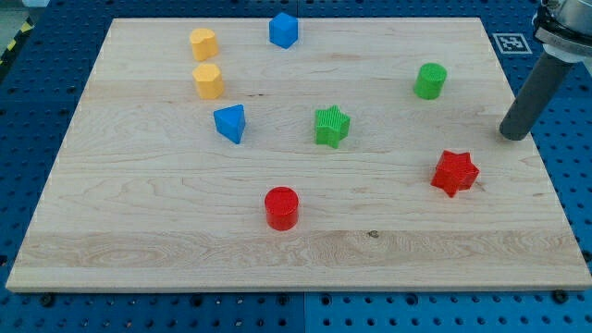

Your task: Tap the top left side of the red star

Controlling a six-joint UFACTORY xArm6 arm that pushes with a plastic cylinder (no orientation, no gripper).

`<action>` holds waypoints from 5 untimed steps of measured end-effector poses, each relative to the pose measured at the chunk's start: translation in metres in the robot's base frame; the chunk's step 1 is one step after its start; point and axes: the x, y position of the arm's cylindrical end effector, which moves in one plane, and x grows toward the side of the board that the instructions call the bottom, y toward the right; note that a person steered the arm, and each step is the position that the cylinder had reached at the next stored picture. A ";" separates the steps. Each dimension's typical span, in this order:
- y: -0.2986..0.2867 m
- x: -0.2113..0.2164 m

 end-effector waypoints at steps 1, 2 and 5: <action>0.000 0.000; -0.007 -0.001; -0.018 -0.005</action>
